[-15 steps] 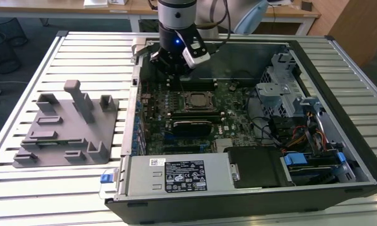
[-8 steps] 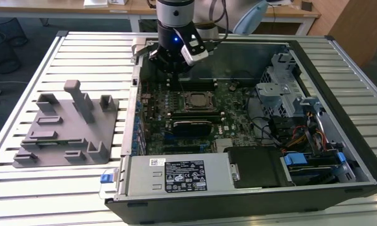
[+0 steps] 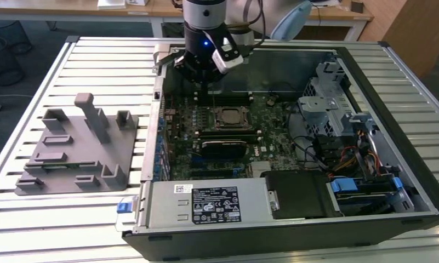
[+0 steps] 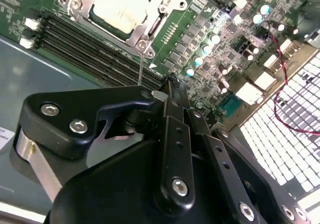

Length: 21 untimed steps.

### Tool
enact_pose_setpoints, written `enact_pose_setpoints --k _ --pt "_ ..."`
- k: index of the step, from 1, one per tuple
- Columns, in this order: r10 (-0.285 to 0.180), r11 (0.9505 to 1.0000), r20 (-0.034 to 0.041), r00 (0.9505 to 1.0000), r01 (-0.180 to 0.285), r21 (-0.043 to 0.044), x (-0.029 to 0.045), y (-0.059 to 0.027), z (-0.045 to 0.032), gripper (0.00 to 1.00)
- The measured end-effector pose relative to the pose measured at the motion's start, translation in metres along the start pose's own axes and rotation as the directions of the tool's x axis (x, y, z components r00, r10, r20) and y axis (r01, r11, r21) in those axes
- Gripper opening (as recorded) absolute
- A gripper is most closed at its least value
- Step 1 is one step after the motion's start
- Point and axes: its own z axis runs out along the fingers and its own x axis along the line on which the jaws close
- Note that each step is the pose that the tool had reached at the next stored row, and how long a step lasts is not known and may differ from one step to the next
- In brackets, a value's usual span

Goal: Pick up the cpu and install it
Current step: 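Install the first cpu locking lever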

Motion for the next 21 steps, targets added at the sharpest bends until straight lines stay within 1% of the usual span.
enact_pose_setpoints --k 9,16,17,18,19,21 --pt "-0.003 1.0 -0.0001 1.0 0.003 0.0001 -0.0166 -0.0006 0.0 0.11" --pt "-0.005 1.0 0.0 1.0 0.005 0.0 -0.0229 -0.0008 0.0002 0.11" --pt "-0.006 1.0 0.0 1.0 0.006 -0.0013 -0.0231 -0.0009 0.0002 0.11" --pt "-0.006 1.0 0.0001 1.0 0.006 -0.007 -0.0231 -0.001 0.0003 0.11" --pt "-0.007 0.9999 0.0005 1.0 0.007 -0.0147 -0.0231 -0.0013 0.0005 0.11" --pt "-0.008 0.9997 0.0015 1.0 0.008 -0.0239 -0.0231 -0.0024 0.0009 0.11"
